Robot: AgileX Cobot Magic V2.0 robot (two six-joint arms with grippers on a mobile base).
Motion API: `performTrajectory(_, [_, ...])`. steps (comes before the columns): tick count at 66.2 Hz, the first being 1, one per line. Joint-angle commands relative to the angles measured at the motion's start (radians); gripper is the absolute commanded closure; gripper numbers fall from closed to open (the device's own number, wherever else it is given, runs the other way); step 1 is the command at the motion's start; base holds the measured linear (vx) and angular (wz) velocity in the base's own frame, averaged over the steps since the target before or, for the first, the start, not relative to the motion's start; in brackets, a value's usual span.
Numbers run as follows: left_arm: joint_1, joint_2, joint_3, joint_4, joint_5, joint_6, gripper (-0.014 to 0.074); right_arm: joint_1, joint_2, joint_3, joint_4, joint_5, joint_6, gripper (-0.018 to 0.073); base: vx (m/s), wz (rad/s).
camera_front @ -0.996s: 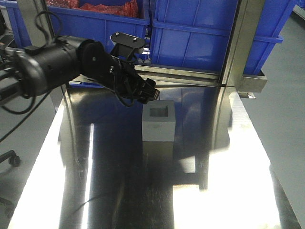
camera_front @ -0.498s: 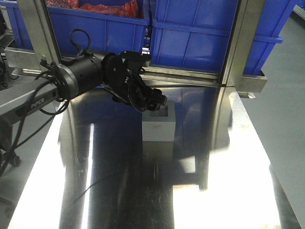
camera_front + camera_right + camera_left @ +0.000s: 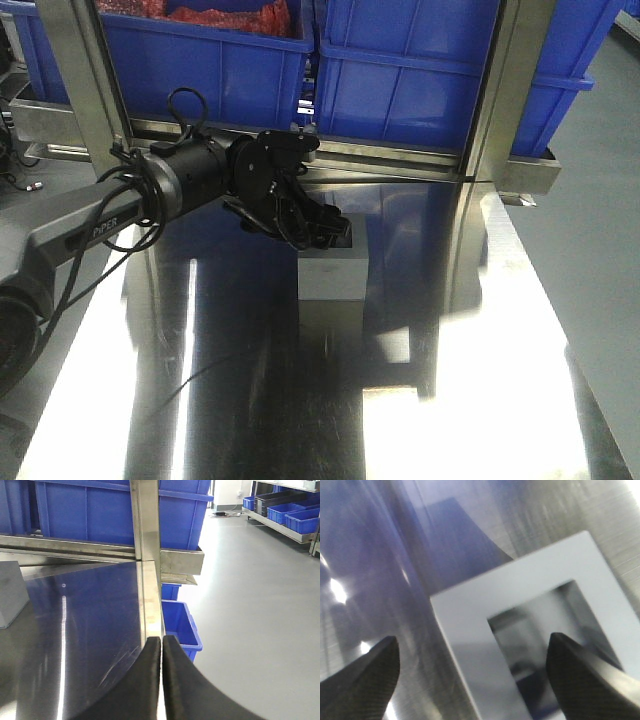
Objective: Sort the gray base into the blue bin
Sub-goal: 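Reach the left gripper over the gray square block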
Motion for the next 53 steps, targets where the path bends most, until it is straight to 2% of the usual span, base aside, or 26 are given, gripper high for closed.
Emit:
performTrajectory(1, [-0.004, -0.055, -0.031, -0.014, -0.041, -0.005, 0.0010, -0.002, 0.018, 0.002, -0.004, -0.073, -0.012, 0.0564, 0.00, 0.00])
performTrajectory(28, [-0.004, -0.055, -0.031, -0.011, -0.059, -0.004, 0.0010, -0.002, 0.018, 0.002, -0.004, -0.073, -0.012, 0.0564, 0.00, 0.00])
performTrajectory(53, [-0.004, -0.036, -0.031, -0.012, -0.027, -0.004, 0.0010, -0.002, 0.018, 0.002, -0.004, -0.073, -0.012, 0.0564, 0.00, 0.00])
